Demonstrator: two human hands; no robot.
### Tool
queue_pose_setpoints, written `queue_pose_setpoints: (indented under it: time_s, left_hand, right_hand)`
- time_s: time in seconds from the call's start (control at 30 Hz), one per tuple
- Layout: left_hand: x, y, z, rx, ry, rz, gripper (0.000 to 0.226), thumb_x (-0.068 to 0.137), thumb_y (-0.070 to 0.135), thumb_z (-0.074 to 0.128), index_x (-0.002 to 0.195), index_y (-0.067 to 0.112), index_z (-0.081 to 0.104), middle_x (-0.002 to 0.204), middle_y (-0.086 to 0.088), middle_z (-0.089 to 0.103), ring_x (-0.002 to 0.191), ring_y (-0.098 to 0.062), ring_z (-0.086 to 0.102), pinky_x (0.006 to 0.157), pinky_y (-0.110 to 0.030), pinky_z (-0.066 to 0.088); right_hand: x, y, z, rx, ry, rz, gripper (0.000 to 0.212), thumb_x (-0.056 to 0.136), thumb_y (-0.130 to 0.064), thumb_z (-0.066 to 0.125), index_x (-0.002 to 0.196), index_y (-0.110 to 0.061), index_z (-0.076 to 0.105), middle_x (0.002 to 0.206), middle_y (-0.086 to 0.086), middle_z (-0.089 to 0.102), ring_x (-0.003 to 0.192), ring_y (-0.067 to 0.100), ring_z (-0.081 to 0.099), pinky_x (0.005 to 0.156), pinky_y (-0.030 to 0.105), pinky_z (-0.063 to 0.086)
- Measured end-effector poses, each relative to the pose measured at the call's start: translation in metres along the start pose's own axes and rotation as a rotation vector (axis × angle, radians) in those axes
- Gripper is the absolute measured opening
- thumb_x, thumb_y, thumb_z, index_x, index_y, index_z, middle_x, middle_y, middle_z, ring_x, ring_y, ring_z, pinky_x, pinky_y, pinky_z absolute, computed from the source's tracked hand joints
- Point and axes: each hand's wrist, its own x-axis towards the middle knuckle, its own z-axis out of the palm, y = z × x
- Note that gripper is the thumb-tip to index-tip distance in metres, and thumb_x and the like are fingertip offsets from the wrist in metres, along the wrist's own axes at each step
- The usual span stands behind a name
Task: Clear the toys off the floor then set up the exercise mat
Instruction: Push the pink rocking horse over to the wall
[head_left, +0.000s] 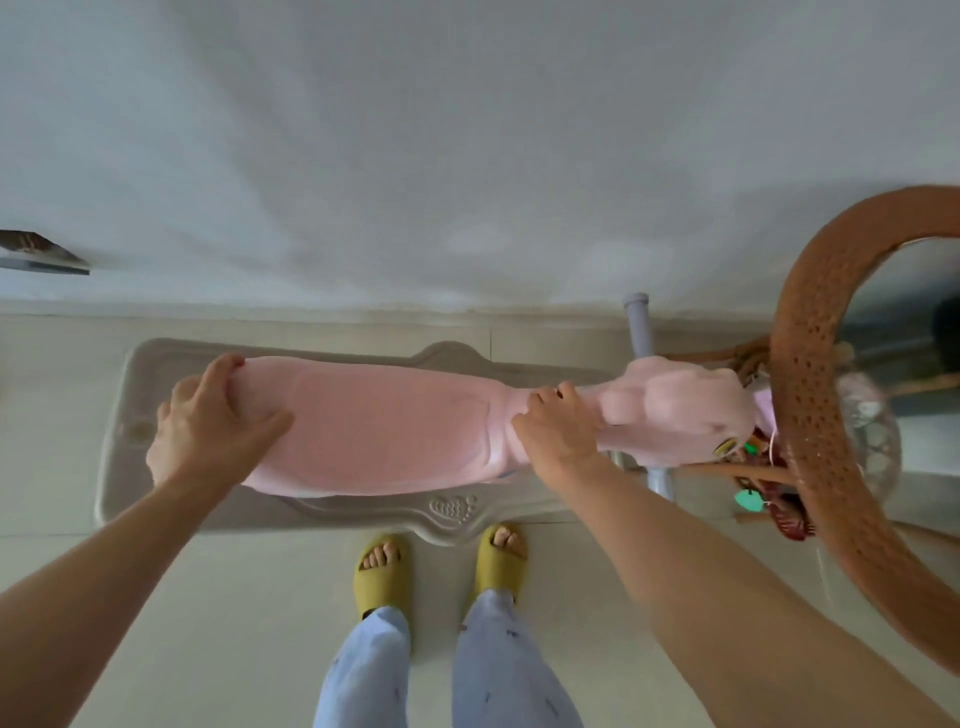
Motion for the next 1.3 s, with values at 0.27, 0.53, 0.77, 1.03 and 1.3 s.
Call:
queue_pose_setpoints:
  time_s: [0.27, 0.53, 0.77, 1.03, 1.3]
  left_hand:
    - [0.039, 0.03, 0.049, 0.001, 0.024, 0.013, 0.071, 0.072, 0.03, 0.074, 0.134, 0.029, 0.04, 0.13, -0.016, 0.047, 0.118, -0.041, 0.044, 0.089, -0.053, 0.042]
    - [0.057, 0.053, 0.099, -0.026, 0.017, 0.034, 0.073, 0.071, 0.032, 0.073, 0.135, 0.03, 0.038, 0.13, -0.013, 0.048, 0.117, -0.039, 0.045, 0.086, -0.052, 0.044]
    - [0.057, 0.074, 0.131, -0.06, 0.002, 0.03, 0.074, 0.071, 0.033, 0.073, 0.136, 0.03, 0.038, 0.132, -0.011, 0.048, 0.118, -0.037, 0.045, 0.087, -0.05, 0.044]
    - [0.056, 0.095, 0.153, -0.103, -0.031, 0.036, 0.073, 0.071, 0.033, 0.072, 0.135, 0.031, 0.038, 0.132, -0.009, 0.047, 0.118, -0.034, 0.046, 0.085, -0.045, 0.044]
    - [0.056, 0.102, 0.162, -0.119, -0.103, 0.07, 0.077, 0.071, 0.034, 0.074, 0.139, 0.03, 0.035, 0.134, -0.01, 0.045, 0.118, -0.035, 0.047, 0.091, -0.047, 0.042]
  right_hand:
    - [0.053, 0.029, 0.036, 0.034, 0.004, 0.019, 0.024, 0.086, -0.015, 0.06, 0.109, -0.018, 0.063, 0.115, 0.003, 0.056, 0.11, 0.023, 0.045, 0.089, 0.033, 0.029]
    - [0.081, 0.06, 0.073, 0.026, 0.004, 0.036, 0.029, 0.085, -0.007, 0.056, 0.112, -0.017, 0.062, 0.116, 0.003, 0.055, 0.114, 0.023, 0.044, 0.09, 0.032, 0.029]
    - [0.082, 0.087, 0.092, 0.006, -0.016, 0.065, 0.028, 0.084, -0.008, 0.057, 0.11, -0.017, 0.062, 0.114, 0.003, 0.056, 0.111, 0.023, 0.045, 0.091, 0.032, 0.03]
    - [0.08, 0.111, 0.104, -0.025, -0.036, 0.114, 0.028, 0.084, -0.006, 0.056, 0.108, -0.018, 0.062, 0.114, 0.002, 0.056, 0.11, 0.022, 0.046, 0.09, 0.032, 0.03]
    - [0.079, 0.123, 0.11, -0.037, -0.061, 0.159, 0.029, 0.085, -0.005, 0.056, 0.11, -0.019, 0.061, 0.114, 0.001, 0.055, 0.111, 0.021, 0.044, 0.091, 0.031, 0.029]
